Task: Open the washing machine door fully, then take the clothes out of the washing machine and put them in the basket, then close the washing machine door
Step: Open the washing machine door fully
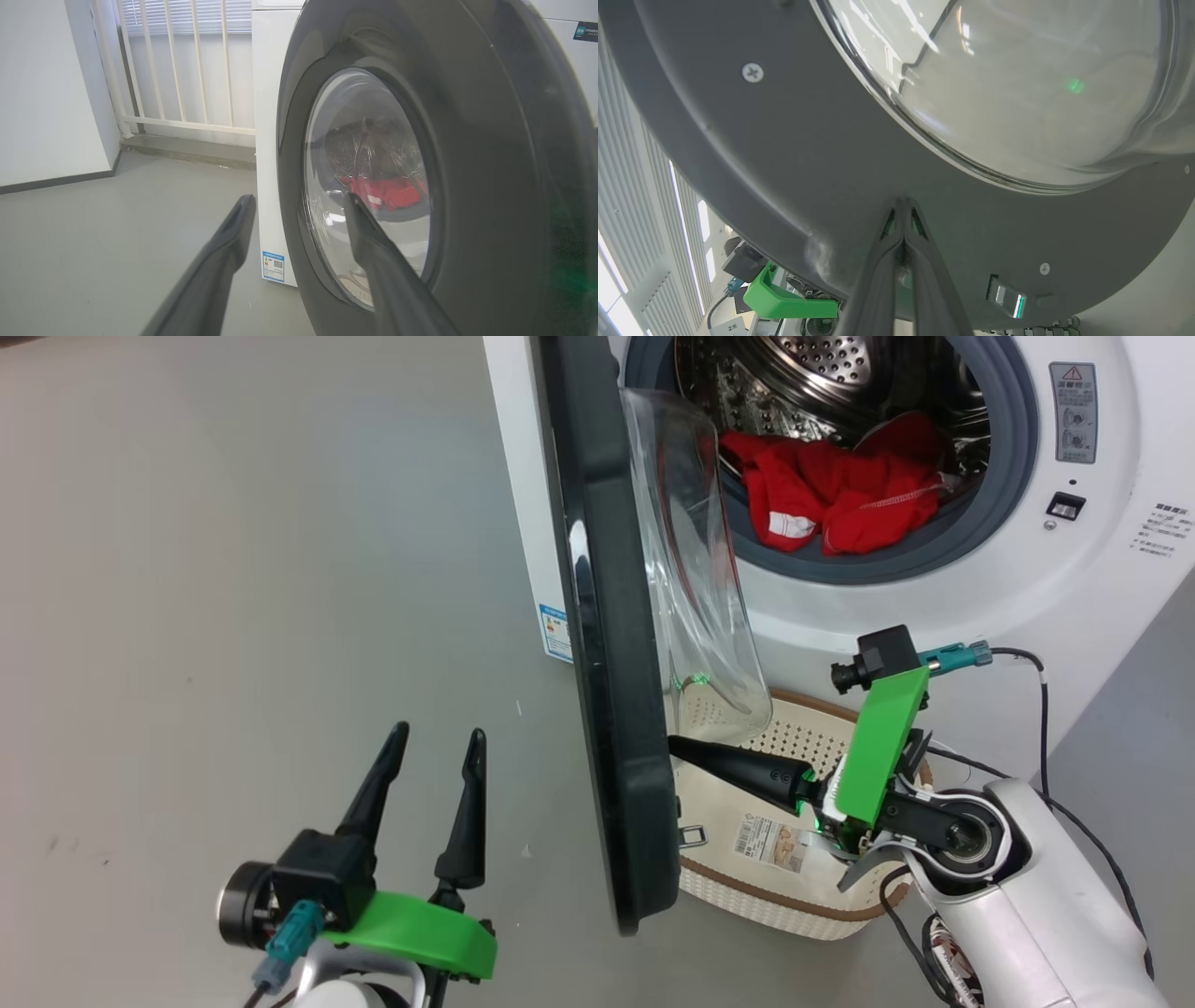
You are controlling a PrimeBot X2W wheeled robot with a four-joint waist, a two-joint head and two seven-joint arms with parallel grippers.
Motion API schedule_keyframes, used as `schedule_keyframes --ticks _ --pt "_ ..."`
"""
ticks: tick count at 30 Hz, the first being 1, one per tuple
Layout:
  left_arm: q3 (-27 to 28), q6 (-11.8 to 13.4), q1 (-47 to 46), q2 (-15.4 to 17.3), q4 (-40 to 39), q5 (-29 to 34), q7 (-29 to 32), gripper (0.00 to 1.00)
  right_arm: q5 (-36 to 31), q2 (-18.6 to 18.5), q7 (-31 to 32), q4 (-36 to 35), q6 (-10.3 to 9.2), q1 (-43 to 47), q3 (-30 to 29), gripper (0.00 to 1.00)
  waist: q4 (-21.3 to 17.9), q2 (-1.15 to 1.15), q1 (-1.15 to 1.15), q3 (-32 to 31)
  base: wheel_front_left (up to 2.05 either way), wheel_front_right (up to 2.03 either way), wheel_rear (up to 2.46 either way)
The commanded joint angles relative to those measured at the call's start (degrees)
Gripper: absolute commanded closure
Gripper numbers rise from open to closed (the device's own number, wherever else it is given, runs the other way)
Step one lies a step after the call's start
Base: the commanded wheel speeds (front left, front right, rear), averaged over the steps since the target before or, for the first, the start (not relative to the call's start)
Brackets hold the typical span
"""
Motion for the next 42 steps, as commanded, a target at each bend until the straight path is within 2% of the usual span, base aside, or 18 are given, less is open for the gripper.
schedule_keyframes --ticks 1,23,29,33,34,35,36,37,42 --pt "2.19 0.54 -0.37 1.23 -1.84 -0.45 0.02 0.0 0.64 0.92 -0.36 -1.34 0.4 -1.82 1.85 1.0 0.13 0.0 0.0 0.27 0.0 0.0 0.0" --pt "2.79 2.4 1.11 1.95 -4.25 -1.51 0.14 0.0 4.47 0.92 -2.14 1.84 0.4 -6.5 8.35 1.0 0.6 0.0 0.0 1.53 0.0 0.0 0.0" --pt "2.76 2.59 1.36 1.89 -4.35 -2.05 0.03 0.0 3.81 0.83 -3.46 1.91 0.4 -6.45 8.47 1.0 0.51 0.0 0.0 1.33 0.0 0.0 0.0" --pt "2.66 2.62 1.54 1.94 -4.51 -2.34 0.0 0.0 1.8 0.38 -6.44 0.79 0.4 -5.5 7.95 1.0 0.43 0.0 0.0 0.97 0.0 0.0 0.0" --pt "2.63 2.64 1.62 1.96 -4.6 -2.39 -0.02 0.0 0.79 0.11 -7.58 0.34 0.4 -5.18 7.85 0.89 0.41 0.0 0.0 0.85 0.0 0.0 0.0" --pt "2.6 2.65 1.71 2.02 -4.64 -2.43 -0.02 0.0 -0.37 -0.16 -8.86 -0.21 0.4 -4.8 7.76 0.64 0.38 0.0 0.0 0.72 0.0 0.0 0.0" --pt "2.59 2.65 1.8 2.1 -4.68 -2.47 -0.02 0.0 -1.6 -0.39 -10.18 -0.76 0.4 -4.34 7.67 0.11 0.36 0.0 0.0 0.63 0.0 0.0 0.0" --pt "2.56 2.59 1.9 2.19 -4.67 -2.53 -0.03 0.0 -2.77 -0.57 -11.38 -1.45 0.4 -3.8 7.64 0.0 0.34 0.0 0.0 0.51 0.0 0.0 0.0" --pt "2.76 2.67 2.31 2.58 -4.65 -2.77 -0.37 0.0 -10.69 -1.76 -19.43 -6.0 0.4 -0.26 7.24 0.0 0.2 0.0 0.0 -0.09 0.0 0.0 0.0"
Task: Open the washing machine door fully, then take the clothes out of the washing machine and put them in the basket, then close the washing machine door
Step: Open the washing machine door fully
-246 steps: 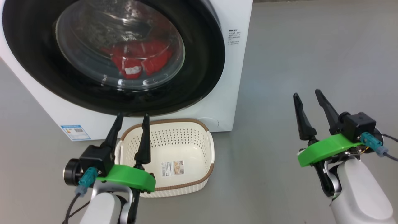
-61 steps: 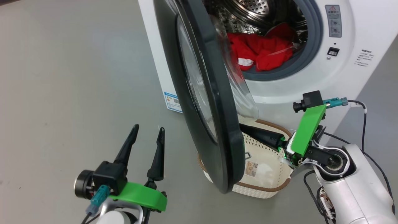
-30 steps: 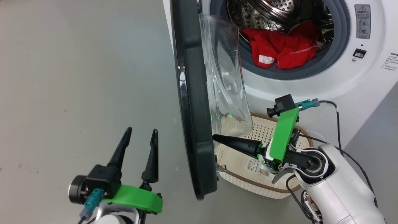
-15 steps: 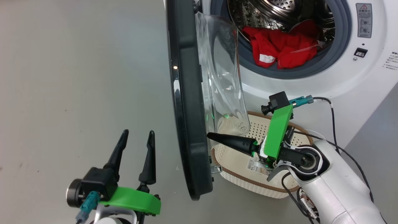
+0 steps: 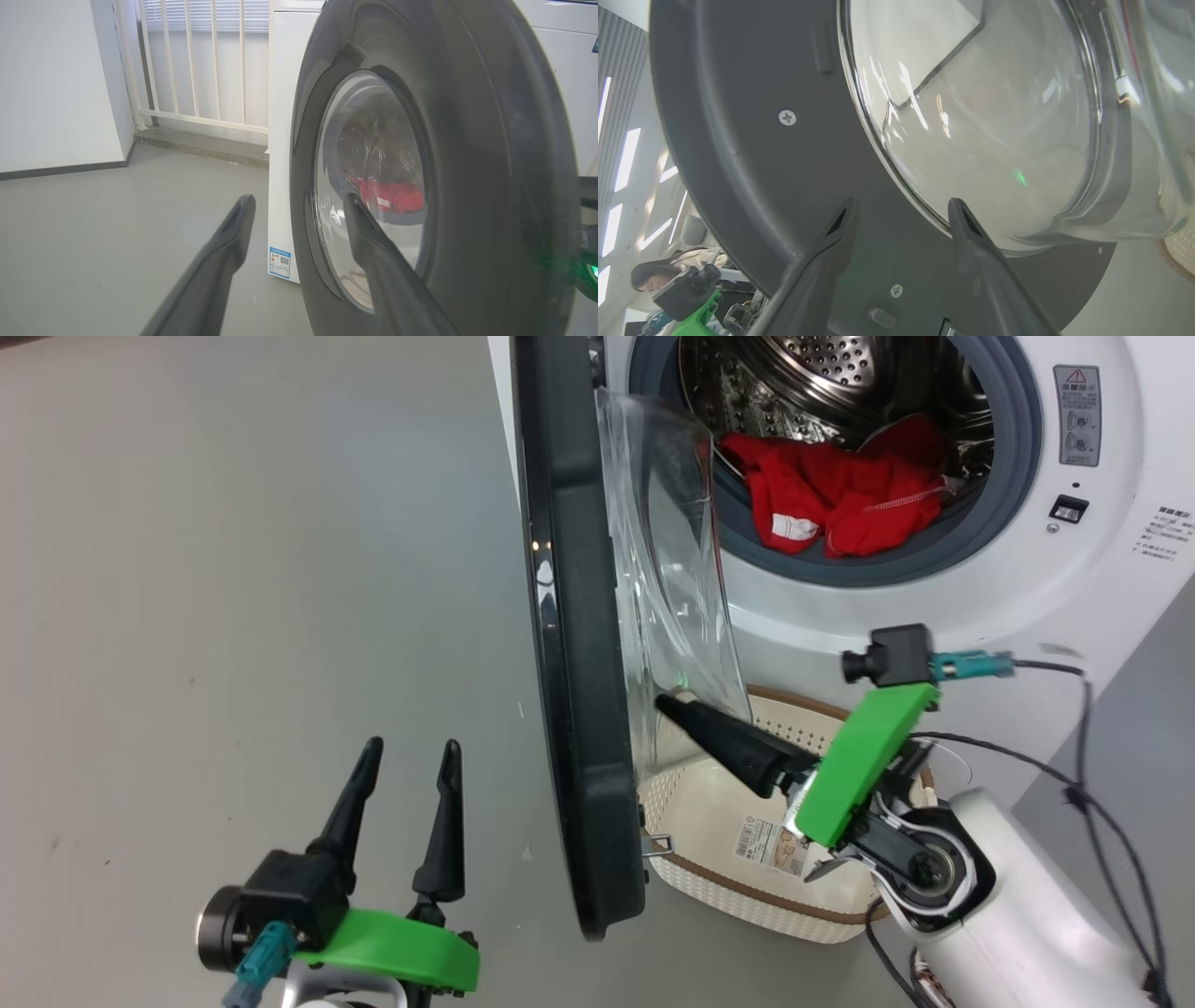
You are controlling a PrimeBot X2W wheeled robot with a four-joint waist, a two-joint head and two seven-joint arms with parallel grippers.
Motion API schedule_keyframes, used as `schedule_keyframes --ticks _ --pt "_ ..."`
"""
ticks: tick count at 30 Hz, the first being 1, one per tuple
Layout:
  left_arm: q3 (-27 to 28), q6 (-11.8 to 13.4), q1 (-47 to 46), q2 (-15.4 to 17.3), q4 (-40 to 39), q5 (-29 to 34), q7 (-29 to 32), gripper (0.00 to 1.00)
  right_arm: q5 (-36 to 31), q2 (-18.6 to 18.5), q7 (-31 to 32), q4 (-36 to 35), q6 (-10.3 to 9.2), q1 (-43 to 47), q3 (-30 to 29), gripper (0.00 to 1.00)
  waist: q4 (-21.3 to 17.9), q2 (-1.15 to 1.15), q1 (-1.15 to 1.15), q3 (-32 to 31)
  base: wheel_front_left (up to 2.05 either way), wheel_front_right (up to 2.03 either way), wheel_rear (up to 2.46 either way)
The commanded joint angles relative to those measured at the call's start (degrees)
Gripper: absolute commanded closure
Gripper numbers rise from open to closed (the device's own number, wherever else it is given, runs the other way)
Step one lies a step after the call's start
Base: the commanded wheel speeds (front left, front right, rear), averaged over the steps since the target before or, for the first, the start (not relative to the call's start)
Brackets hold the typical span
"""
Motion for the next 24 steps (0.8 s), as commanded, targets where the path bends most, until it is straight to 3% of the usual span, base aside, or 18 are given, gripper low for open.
schedule_keyframes --ticks 1,7,11,17,20,24 --pt "2.16 0.48 -0.46 1.24 -1.61 -0.32 -0.51 0.0 -3.08 -0.24 -2.71 -2.43 0.4 0.13 -0.01 0.0 -0.05 0.0 0.0 -0.17 0.0 0.0 0.0" --pt "2.25 0.5 0.26 1.42 -2.27 -0.27 -1.54 0.0 -22.01 -1.89 -16.98 -3.53 0.4 3.63 -0.64 0.0 -0.23 0.0 0.0 -0.97 0.0 0.0 0.0" --pt "2.11 0.48 0.8 1.49 -2.69 0.02 -2.11 0.0 -33.89 -0.91 -24.65 -3.74 0.4 6.14 -2.35 0.0 -0.38 0.0 0.0 -1.37 0.0 0.0 0.0" --pt "2.11 0.24 0.93 1.59 -2.62 0.3 -2.71 0.0 -52.2 2.01 -35.46 -3.62 0.4 9.65 -10.12 0.0 -0.42 0.0 0.0 -1.41 0.0 0.0 0.0" --pt "2.12 0.21 0.88 1.5 -2.78 0.47 -2.92 0.0 -58.62 2.66 -38.53 -4.19 0.4 11.18 -13.26 0.0 -0.36 0.0 0.0 -1.24 0.0 0.0 0.0" --pt "2.21 0.08 0.89 1.39 -2.89 0.76 -3.14 0.0 -62.06 2.81 -40.36 -5.57 0.4 13.42 -15.46 0.0 -0.25 0.0 0.0 -0.98 0.0 0.0 0.0"
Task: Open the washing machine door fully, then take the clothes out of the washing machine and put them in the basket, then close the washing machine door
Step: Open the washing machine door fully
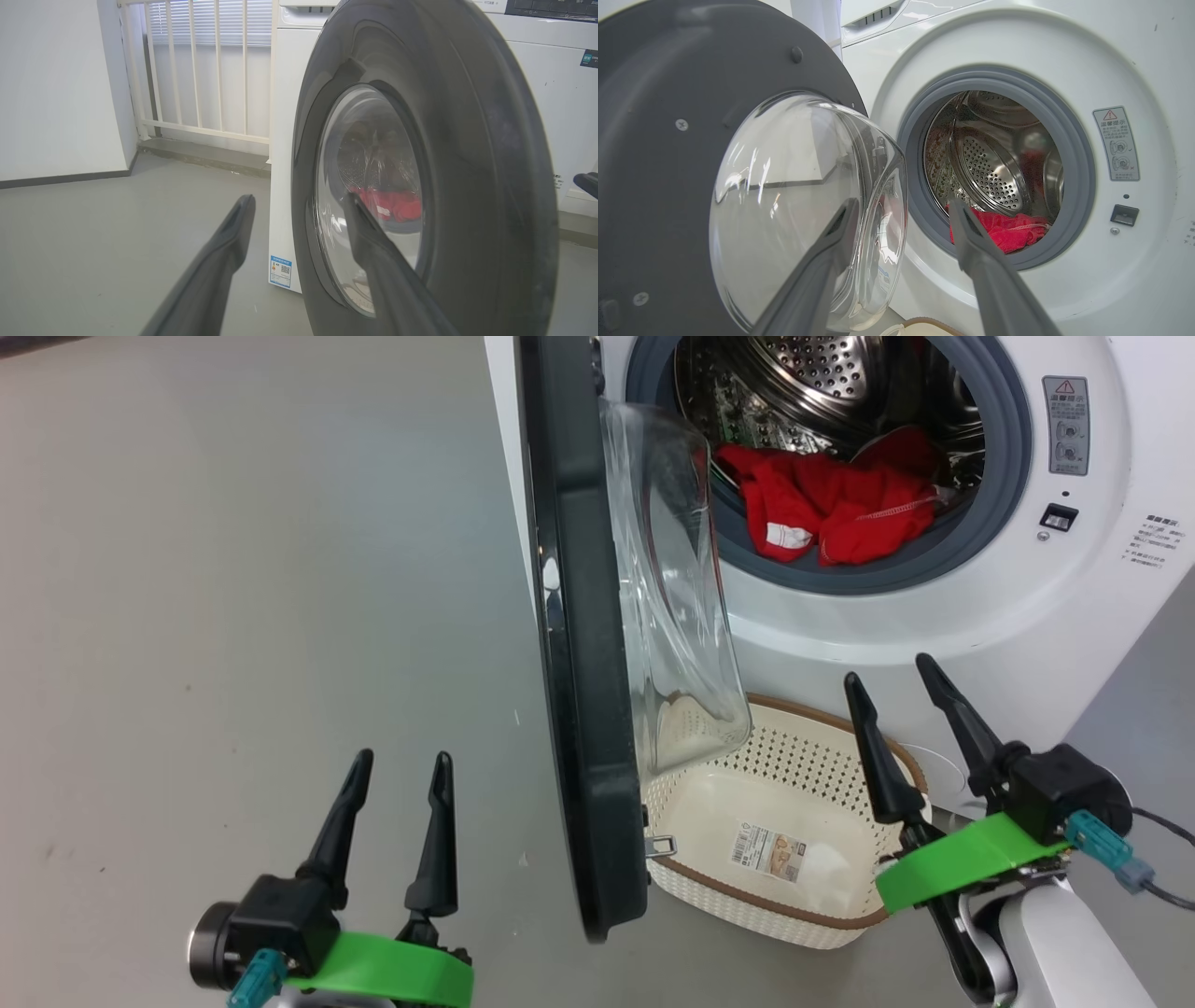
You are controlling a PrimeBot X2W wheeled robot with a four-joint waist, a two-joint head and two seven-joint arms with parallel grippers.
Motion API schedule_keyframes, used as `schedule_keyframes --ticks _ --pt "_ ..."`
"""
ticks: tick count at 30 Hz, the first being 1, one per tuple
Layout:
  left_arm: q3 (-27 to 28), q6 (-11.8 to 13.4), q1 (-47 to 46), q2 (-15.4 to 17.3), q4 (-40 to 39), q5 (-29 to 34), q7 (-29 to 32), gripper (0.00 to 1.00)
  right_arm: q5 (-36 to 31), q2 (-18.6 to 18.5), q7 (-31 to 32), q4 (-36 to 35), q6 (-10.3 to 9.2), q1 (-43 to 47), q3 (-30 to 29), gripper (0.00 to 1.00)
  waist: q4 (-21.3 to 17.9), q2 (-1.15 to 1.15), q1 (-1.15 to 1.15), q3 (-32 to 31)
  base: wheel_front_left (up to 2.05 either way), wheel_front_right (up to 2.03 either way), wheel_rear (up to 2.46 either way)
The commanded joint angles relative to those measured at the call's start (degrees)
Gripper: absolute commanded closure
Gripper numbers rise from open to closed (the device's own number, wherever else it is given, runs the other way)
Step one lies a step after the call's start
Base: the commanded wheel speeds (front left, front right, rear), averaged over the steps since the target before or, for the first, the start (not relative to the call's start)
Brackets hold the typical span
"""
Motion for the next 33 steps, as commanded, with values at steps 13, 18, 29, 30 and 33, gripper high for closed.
schedule_keyframes --ticks 13,18,29,30,33 --pt "2.76 -0.36 -0.39 0.02 -1.59 1.31 -0.77 0.0 -0.91 0.37 -1.27 -6.73 0.36 7.42 -1.53 0.0 -0.12 0.0 0.0 -0.25 0.0 0.0 0.0" --pt "2.65 -0.6 -0.36 -0.14 -1.05 1.61 -0.78 0.0 -0.5 0.37 -1.27 -7.47 0.36 8.29 -2.07 0.0 -0.24 0.0 0.0 -0.59 0.0 0.0 0.0" --pt "2.72 -0.79 -0.97 0.0 -0.45 1.46 -0.78 1.0 0.02 0.38 -1.28 -7.66 0.36 8.2 -2.55 0.0 -0.28 0.0 0.0 -0.83 0.0 0.0 0.0" --pt "2.6 -0.75 -1.08 0.02 -1.02 1.65 -0.78 1.0 0.05 0.38 -1.28 -7.61 0.36 8.18 -2.61 0.0 -0.28 0.0 0.0 -0.85 0.0 0.0 0.0" --pt "2.12 -0.67 -1.52 0.04 -3.88 2.23 -0.78 1.0 0.08 0.38 -1.28 -7.52 0.36 8.15 -2.84 0.0 -0.26 0.0 0.0 -0.79 0.0 0.0 0.0"
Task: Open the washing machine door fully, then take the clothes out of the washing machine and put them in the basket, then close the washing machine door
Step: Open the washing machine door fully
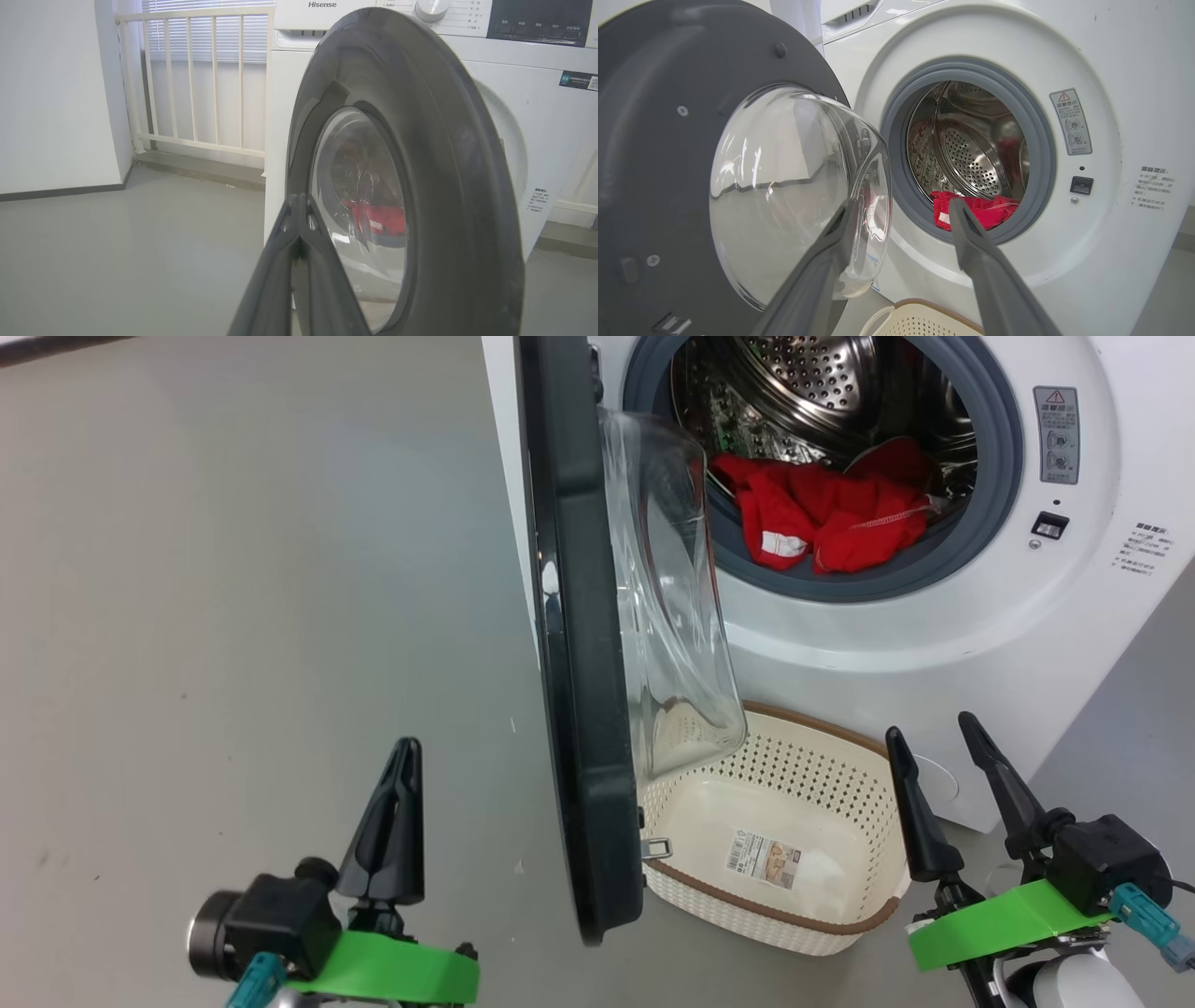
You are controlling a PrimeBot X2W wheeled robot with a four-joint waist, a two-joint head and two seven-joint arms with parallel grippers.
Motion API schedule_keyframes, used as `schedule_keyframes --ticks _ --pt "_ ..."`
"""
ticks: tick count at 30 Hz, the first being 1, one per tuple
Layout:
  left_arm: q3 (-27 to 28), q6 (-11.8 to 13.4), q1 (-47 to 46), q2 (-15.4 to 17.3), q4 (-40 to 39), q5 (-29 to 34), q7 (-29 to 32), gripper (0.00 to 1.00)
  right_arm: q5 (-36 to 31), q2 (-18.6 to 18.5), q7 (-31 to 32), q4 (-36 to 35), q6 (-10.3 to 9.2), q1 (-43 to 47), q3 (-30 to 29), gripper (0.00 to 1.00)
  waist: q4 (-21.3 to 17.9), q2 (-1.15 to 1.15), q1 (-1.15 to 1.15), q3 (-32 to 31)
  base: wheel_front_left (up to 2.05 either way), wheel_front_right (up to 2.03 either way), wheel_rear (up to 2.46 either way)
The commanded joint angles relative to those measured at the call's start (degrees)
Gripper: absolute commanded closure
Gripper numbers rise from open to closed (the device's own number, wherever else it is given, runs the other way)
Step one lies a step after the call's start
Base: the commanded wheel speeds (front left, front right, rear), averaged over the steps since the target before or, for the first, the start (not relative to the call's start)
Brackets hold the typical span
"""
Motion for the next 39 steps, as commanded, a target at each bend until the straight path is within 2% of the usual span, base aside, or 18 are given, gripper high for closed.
schedule_keyframes --ticks 1,12,19,29,39 --pt "1.49 -0.09 -1.8 0.73 -3.59 1.25 -0.68 1.0 0.44 0.03 -0.35 -1.43 0.36 -1.06 0.93 0.0 0.02 0.0 0.0 0.07 0.0 0.0 0.0" --pt "-1.73 -0.73 -3.77 1.28 -19.24 2.64 3.11 1.0 0.16 0.03 -0.36 -1.28 0.36 -1.24 -0.14 0.0 -0.03 0.0 0.0 0.09 0.0 0.0 0.0" --pt "-7.65 -3.22 -5.32 0.71 -24.3 2.28 7.67 1.0 0.54 0.03 -0.36 -1.19 0.36 -1.09 -0.13 0.0 -0.21 0.0 0.0 -0.15 0.0 0.0 0.0" --pt "-15.13 -6.29 -6.05 -0.18 -17.08 0.43 12.69 1.0 0.46 0.03 -0.36 -1.55 0.36 -0.81 -0.23 0.0 -0.56 0.0 0.0 0.27 0.0 0.0 0.0" --pt "-17.46 -7.33 -7.89 -1.07 -4.99 -1.61 10.69 1.0 0.54 0.03 -0.36 -1.29 0.36 -1.06 0.34 0.0 -1.77 0.0 0.0 0.64 0.0 0.0 0.0"
